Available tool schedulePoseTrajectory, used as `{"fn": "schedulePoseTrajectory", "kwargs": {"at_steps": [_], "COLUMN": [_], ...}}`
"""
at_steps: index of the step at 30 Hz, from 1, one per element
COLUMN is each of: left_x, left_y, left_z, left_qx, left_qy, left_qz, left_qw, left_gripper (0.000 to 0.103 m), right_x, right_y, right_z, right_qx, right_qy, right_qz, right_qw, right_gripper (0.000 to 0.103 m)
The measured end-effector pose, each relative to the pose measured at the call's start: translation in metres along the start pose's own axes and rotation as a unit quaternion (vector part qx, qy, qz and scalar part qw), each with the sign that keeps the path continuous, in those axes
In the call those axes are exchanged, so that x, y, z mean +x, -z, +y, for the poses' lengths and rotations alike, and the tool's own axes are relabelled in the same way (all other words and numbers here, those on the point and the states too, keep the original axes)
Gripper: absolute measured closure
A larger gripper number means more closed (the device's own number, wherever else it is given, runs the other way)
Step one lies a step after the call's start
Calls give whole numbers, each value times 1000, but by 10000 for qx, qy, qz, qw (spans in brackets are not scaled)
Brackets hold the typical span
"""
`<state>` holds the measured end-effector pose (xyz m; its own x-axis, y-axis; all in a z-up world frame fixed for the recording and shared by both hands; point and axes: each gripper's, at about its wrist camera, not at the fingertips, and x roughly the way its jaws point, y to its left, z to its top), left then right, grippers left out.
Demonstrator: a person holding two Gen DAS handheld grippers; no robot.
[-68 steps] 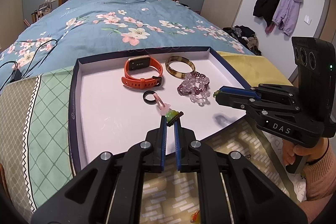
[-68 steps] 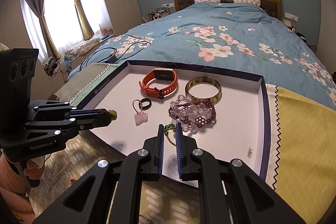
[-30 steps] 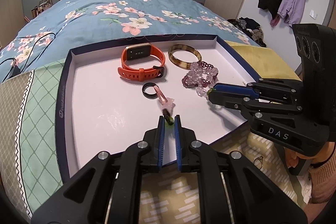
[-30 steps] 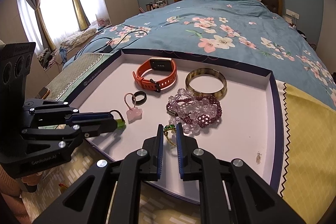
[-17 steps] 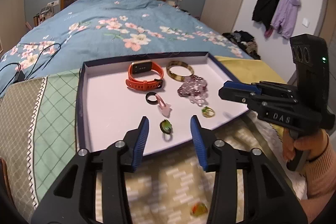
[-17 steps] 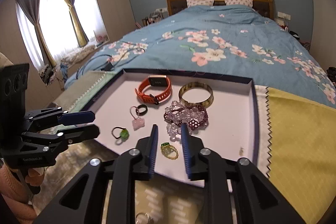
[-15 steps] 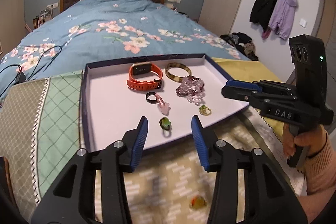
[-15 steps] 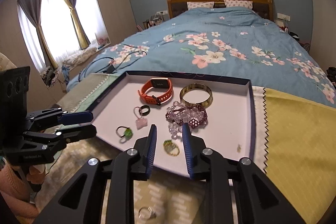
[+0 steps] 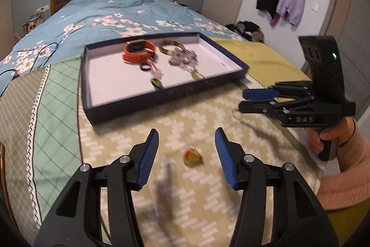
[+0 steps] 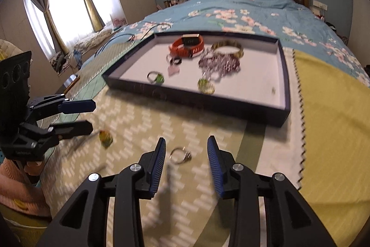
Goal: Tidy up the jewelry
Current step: 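Grasp the amber ring with the left tool while the right tool grasps the silver ring, then carry the amber ring toward the box with the left tool while the right tool carries the silver ring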
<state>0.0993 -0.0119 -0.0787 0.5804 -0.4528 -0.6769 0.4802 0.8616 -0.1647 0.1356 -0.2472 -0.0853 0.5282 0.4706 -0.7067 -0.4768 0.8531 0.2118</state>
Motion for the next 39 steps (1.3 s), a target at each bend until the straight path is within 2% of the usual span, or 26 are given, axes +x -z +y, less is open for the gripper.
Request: {"fn": "schedulePoseTrajectory", "kwargs": {"at_steps": [5,9,18,21,24,28,30,39], "left_x": [6,14,26,27,27,27,27,24], "left_y": [10,11,13,12,11,11,10,11], "left_z": [-10,-10,-4,-1,0,0,0,2], "left_qx": [90,44,-116,-161,-193,-195,-208,-272], "left_qy": [-12,-11,-52,-79,-99,-133,-135,-135], "left_qz": [154,287,547,565,565,551,537,485], "left_qw": [9998,9996,9984,9982,9982,9982,9982,9984], "left_gripper": [52,55,74,81,82,83,83,83], "right_x": [3,5,9,11,10,9,8,5], "right_y": [6,7,7,7,6,6,6,5], "right_z": [5,10,21,24,23,22,23,20], "right_qx": [-14,-56,-262,-348,-325,-335,-353,-272], "right_qy": [40,85,373,519,550,564,549,418], "right_qz": [86,162,203,217,207,190,159,95], "right_qw": [10000,9998,9988,9978,9977,9977,9977,9987], "right_gripper": [68,68,67,72,84,85,98,99]}}
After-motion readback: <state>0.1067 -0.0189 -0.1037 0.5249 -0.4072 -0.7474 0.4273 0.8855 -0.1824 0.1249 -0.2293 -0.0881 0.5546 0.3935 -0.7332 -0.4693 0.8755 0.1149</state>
